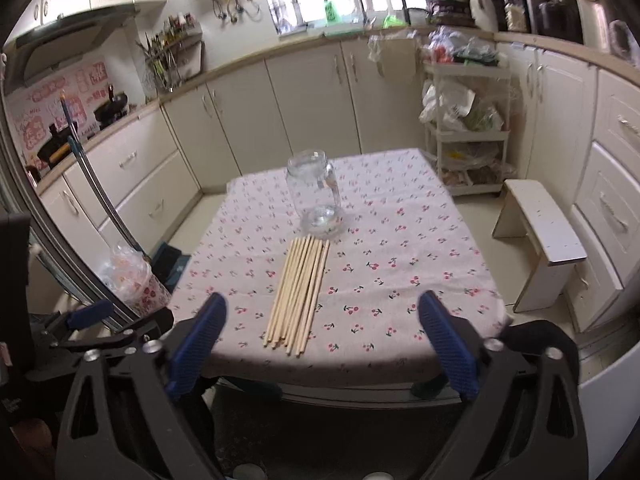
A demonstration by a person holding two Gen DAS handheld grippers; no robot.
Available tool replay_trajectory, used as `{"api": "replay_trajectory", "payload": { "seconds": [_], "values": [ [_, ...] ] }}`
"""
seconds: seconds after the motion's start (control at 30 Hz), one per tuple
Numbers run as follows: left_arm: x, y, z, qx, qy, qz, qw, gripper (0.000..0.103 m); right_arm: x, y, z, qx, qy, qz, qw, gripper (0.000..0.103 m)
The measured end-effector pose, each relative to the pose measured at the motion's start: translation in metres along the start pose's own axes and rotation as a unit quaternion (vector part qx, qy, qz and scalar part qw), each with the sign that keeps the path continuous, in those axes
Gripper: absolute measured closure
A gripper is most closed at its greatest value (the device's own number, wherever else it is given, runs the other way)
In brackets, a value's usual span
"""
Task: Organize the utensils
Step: 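Close the left gripper on one wooden stick while the right gripper grasps another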
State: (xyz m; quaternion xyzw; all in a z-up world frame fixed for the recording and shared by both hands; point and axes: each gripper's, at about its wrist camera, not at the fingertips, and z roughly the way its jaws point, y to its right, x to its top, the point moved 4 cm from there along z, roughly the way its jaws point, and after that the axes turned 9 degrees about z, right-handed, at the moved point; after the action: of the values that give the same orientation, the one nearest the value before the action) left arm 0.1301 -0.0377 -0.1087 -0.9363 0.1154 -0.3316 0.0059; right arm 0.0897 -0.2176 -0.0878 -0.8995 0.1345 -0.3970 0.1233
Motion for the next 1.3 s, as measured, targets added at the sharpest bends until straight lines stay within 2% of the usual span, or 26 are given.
{"api": "replay_trajectory", "payload": {
  "seconds": [0.13,0.2,0.33,0.47,0.67,0.93,1.1,1.3],
  "values": [
    [0.018,-0.003,0.036,0.003,-0.010,-0.006,0.9999,0.008,0.007,0.005,0.057,-0.008,-0.030,-0.012,0.999,0.035],
    [0.024,-0.006,0.048,0.009,-0.014,-0.007,0.9998,0.008,0.008,0.007,0.084,-0.010,-0.044,-0.015,0.999,0.039],
    [0.034,-0.015,0.082,0.007,-0.032,-0.017,0.9993,0.008,0.008,0.007,0.147,-0.014,-0.089,-0.014,0.996,0.054],
    [0.038,-0.019,0.107,0.004,-0.047,-0.019,0.9987,0.008,0.007,0.007,0.185,-0.026,-0.101,-0.028,0.994,0.066],
    [0.041,-0.015,0.142,-0.005,-0.066,-0.020,0.9976,0.008,0.009,0.010,0.217,-0.031,-0.117,-0.029,0.992,0.069],
    [0.045,-0.009,0.179,-0.008,-0.087,-0.020,0.9959,0.008,0.005,0.007,0.235,-0.034,-0.130,-0.052,0.990,0.069],
    [0.047,-0.005,0.200,-0.006,-0.099,-0.016,0.9949,0.008,0.006,0.011,0.237,-0.046,-0.124,-0.088,0.987,0.069],
    [0.051,0.003,0.219,-0.006,-0.105,-0.007,0.9945,0.008,0.012,0.026,0.235,-0.047,-0.127,-0.095,0.986,0.070]
  ]
}}
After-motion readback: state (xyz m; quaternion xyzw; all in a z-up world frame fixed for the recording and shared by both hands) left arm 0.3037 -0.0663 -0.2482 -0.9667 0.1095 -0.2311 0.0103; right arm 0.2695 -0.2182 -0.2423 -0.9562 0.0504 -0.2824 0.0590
